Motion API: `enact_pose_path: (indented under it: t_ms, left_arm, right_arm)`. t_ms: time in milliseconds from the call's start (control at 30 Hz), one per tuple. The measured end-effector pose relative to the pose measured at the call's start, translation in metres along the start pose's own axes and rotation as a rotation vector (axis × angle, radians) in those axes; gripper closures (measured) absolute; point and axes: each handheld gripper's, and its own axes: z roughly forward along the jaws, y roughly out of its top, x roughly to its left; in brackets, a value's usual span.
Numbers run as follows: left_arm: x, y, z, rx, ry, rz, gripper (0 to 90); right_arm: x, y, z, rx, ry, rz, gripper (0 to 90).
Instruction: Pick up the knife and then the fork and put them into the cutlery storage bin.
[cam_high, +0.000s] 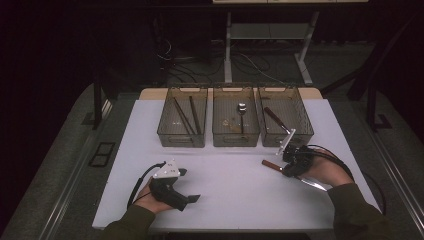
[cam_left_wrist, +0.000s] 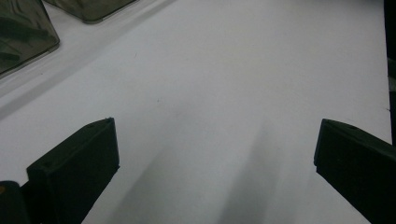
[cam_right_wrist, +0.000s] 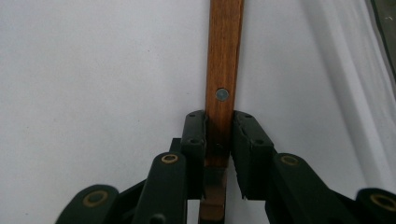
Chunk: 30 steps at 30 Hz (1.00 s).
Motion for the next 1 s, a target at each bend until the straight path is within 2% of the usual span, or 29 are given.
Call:
enact_pose_path:
  t_ms: [400, 500, 567, 600, 667, 1000]
  left_arm:
    - [0.0, 0.0, 0.0, -0.001, -0.002, 0.0, 0.0]
    - [0.0, 0.0, 0.0, -0.002, -0.002, 0.0, 0.0]
    - [0.0, 0.0, 0.0, -0.001, -0.001, 0.001, 0.0]
    - [0.0, 0.0, 0.0, -0.001, -0.001, 0.0, 0.0]
    - [-0.001, 0.0, 0.0, -0.003, -0.001, 0.0, 0.0]
    - [0.0, 0.0, 0.0, -0.002, -0.001, 0.002, 0.0]
  right_arm:
    - [-0.003, -0.002, -0.001, -0.005, 0.001, 0.003, 77.0]
    - [-0.002, -0.003, -0.002, -0.009, 0.021, 0.025, 77.0]
    - [-0.005, -0.006, -0.002, -0.013, 0.007, 0.011, 77.0]
    - [-0.004, -0.006, -0.003, -0.018, 0.021, 0.03, 77.0]
    - [-0.006, -0.009, -0.004, -0.023, 0.007, 0.025, 77.0]
    - [-0.012, -0.02, -0.018, -0.149, 0.016, 0.08, 77.0]
